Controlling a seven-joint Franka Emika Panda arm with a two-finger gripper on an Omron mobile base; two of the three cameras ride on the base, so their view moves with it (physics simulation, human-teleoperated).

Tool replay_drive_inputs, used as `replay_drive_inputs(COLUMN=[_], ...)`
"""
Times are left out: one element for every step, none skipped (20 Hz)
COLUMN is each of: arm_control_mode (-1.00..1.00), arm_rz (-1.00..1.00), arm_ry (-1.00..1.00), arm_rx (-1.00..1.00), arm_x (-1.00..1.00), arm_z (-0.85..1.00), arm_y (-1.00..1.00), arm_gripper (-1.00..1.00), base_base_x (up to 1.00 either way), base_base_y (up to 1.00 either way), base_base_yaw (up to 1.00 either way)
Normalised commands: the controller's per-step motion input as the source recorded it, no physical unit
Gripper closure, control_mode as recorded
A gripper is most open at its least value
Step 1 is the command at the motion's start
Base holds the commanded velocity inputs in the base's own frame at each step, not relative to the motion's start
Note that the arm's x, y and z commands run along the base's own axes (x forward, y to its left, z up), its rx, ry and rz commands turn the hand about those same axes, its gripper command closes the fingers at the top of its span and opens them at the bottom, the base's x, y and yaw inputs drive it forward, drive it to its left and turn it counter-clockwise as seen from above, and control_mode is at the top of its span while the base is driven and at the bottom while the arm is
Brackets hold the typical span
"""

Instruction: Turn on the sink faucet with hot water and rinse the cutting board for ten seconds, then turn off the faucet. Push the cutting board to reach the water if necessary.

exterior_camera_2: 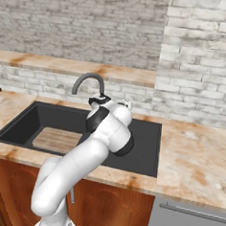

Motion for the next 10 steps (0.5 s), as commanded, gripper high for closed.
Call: replay_drive_inputs(arm_control_mode=[-1.0,-1.0,-1.0,-1.0,-1.0,-1.0,-1.0,-1.0,-1.0,-1.0], arm_rz=[0.0,0.0,0.0,0.0,0.0,0.0,0.0,0.0,0.0,0.0], arm_ry=[0.0,0.0,0.0,0.0,0.0,0.0,0.0,0.0,0.0,0.0], arm_rx=[0.0,0.0,0.0,0.0,0.0,0.0,0.0,0.0,0.0,0.0], arm_x=[0.0,0.0,0.0,0.0,0.0,0.0,0.0,0.0,0.0,0.0], arm_z=[0.0,0.0,0.0,0.0,0.0,0.0,0.0,0.0,0.0,0.0], arm_y=[0.0,0.0,0.0,0.0,0.0,0.0,0.0,0.0,0.0,0.0], arm_gripper=[1.0,1.0,1.0,1.0,1.0,1.0,1.0,1.0,1.0,1.0], base_base_x=[0.0,0.0,0.0,0.0,0.0,0.0,0.0,0.0,0.0,0.0], base_base_y=[0.0,0.0,0.0,0.0,0.0,0.0,0.0,0.0,0.0,0.0], base_base_yaw=[0.0,0.0,0.0,0.0,0.0,0.0,0.0,0.0,0.0,0.0])
